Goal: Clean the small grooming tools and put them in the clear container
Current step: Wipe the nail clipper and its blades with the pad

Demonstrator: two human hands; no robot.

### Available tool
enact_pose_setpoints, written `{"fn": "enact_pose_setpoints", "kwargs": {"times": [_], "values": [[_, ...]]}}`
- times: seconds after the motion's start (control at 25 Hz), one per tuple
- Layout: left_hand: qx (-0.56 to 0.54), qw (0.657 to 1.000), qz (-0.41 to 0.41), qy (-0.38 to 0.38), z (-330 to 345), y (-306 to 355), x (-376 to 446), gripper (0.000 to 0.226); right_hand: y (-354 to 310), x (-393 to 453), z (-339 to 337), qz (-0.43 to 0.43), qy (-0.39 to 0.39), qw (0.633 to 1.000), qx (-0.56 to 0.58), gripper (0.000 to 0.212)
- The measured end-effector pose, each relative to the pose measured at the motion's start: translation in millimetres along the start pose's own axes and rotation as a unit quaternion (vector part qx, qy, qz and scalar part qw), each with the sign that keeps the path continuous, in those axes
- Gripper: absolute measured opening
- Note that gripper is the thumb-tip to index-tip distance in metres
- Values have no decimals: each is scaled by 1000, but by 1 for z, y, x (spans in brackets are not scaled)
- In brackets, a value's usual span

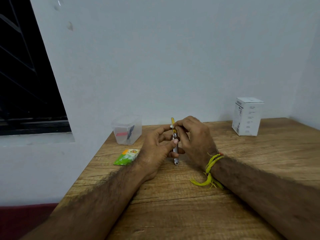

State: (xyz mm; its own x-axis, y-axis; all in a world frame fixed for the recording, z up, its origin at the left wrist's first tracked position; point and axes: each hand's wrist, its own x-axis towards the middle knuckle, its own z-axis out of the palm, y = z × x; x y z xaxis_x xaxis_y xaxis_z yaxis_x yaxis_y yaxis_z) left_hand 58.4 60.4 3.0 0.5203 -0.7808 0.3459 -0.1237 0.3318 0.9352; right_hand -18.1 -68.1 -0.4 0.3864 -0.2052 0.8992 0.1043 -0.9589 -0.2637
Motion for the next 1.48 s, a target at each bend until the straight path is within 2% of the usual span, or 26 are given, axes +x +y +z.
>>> {"fn": "enact_pose_setpoints", "kwargs": {"times": [1.48], "values": [[-31, 999, -21, -3, 1, -1, 1, 46, 2, -6, -14, -25, -67, 997, -19, 18]]}}
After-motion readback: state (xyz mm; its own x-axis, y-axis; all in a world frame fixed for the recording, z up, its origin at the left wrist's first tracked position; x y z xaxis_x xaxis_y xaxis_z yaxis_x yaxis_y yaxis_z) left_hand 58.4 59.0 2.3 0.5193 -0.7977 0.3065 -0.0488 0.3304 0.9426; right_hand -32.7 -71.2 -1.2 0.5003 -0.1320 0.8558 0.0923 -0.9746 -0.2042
